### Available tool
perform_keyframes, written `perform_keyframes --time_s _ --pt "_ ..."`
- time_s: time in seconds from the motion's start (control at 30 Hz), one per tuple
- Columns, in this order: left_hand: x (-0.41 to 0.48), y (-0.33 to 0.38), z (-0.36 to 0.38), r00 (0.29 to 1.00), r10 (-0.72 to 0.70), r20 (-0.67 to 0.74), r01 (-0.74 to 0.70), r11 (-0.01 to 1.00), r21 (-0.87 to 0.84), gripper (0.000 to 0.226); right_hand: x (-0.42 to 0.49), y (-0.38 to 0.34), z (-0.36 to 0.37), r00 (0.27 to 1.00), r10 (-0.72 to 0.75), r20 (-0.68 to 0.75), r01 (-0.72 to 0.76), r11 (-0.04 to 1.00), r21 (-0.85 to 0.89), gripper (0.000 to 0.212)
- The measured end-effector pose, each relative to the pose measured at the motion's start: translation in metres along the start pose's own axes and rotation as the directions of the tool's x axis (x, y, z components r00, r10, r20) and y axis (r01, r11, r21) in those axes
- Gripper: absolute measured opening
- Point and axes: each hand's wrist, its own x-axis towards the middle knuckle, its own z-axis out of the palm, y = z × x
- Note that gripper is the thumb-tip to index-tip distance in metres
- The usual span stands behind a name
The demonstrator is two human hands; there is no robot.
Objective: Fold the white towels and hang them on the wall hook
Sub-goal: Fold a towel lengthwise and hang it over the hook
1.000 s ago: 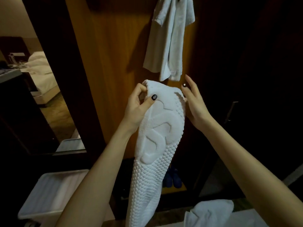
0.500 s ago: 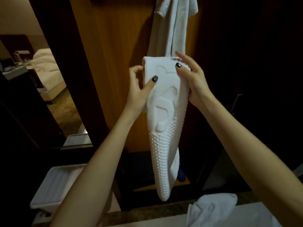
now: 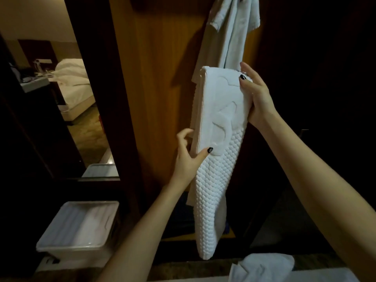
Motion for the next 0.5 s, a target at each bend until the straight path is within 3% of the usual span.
perform_keyframes --time_s 0.07,0.2,0.33,0.4,0.47,0.5 --pt "-0.006 -0.007 0.000 0.999 -0.041 -0.005 0.041 0.999 0.028 0.049 0.002 0.002 -0.001 1.000 0.010 -0.009 -0.010 1.000 0.005 0.034" --pt "-0.015 -0.015 -0.004 0.986 -0.116 0.119 0.109 0.992 0.058 0.048 0.009 0.001 -0.004 0.999 0.014 -0.034 -0.013 0.999 0.033 0.032" --pt "-0.026 -0.032 -0.004 0.983 -0.131 0.128 0.077 0.930 0.361 0.039 0.016 0.000 -0.001 0.997 0.009 -0.077 -0.006 0.999 0.033 0.032" --pt "-0.034 -0.044 -0.004 0.973 -0.162 0.164 0.081 0.907 0.412 0.035 0.019 0.003 -0.001 0.993 -0.005 -0.118 0.011 0.999 0.050 0.032" --pt "-0.041 -0.053 -0.001 0.965 -0.176 0.192 0.109 0.943 0.315 0.032 0.021 0.008 -0.002 0.990 -0.015 -0.143 0.022 0.998 0.052 0.033" --pt "-0.044 -0.054 0.000 0.960 -0.217 0.177 0.187 0.967 0.172 0.027 0.022 0.010 -0.003 0.988 -0.015 -0.156 0.024 0.998 0.050 0.033"
